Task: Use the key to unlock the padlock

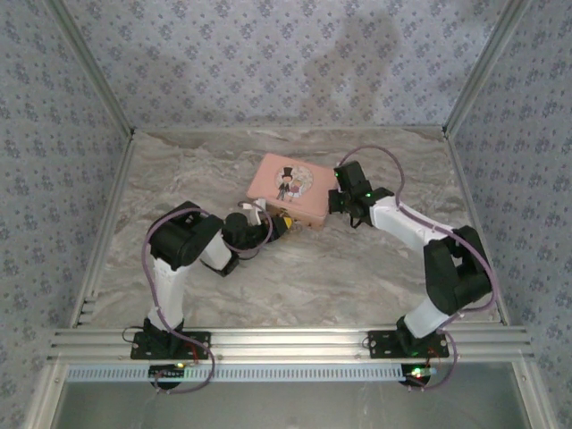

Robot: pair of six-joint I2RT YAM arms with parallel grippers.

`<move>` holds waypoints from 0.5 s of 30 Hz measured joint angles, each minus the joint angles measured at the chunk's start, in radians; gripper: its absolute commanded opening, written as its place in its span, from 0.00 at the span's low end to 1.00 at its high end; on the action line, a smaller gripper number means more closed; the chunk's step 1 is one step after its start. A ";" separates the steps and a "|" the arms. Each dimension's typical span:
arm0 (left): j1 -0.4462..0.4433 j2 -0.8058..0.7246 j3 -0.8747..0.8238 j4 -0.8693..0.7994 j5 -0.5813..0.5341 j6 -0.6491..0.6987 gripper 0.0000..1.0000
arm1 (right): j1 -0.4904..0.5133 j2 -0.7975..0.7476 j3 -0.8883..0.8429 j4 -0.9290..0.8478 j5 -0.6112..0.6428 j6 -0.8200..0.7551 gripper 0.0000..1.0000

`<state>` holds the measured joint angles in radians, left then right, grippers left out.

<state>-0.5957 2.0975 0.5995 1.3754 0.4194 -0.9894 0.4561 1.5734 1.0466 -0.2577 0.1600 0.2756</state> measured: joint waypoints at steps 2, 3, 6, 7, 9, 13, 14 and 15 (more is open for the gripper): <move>0.000 -0.014 0.000 -0.027 0.000 -0.006 0.05 | 0.000 -0.034 -0.008 0.000 -0.008 -0.003 0.00; 0.000 -0.027 0.000 -0.050 0.000 -0.009 0.04 | -0.002 -0.057 -0.015 0.002 -0.014 -0.002 0.00; 0.000 -0.073 0.000 -0.132 0.000 -0.027 0.04 | -0.006 -0.146 -0.054 0.016 -0.048 -0.002 0.00; 0.000 -0.094 0.000 -0.171 0.001 -0.034 0.03 | -0.008 -0.183 -0.075 0.024 -0.069 -0.002 0.00; -0.001 -0.130 0.001 -0.240 0.004 -0.043 0.03 | -0.013 -0.255 -0.119 0.039 -0.115 -0.001 0.00; -0.015 -0.209 0.016 -0.408 -0.002 -0.056 0.03 | -0.027 -0.393 -0.233 0.093 -0.255 0.019 0.00; -0.021 -0.223 0.022 -0.441 -0.005 -0.060 0.03 | -0.031 -0.422 -0.261 0.108 -0.288 0.028 0.00; -0.029 -0.238 0.029 -0.481 -0.006 -0.065 0.03 | -0.035 -0.454 -0.296 0.125 -0.328 0.039 0.00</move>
<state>-0.6250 1.8591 0.6285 0.8944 0.4137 -1.0546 0.4206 1.1194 0.7506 -0.1329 -0.1677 0.3149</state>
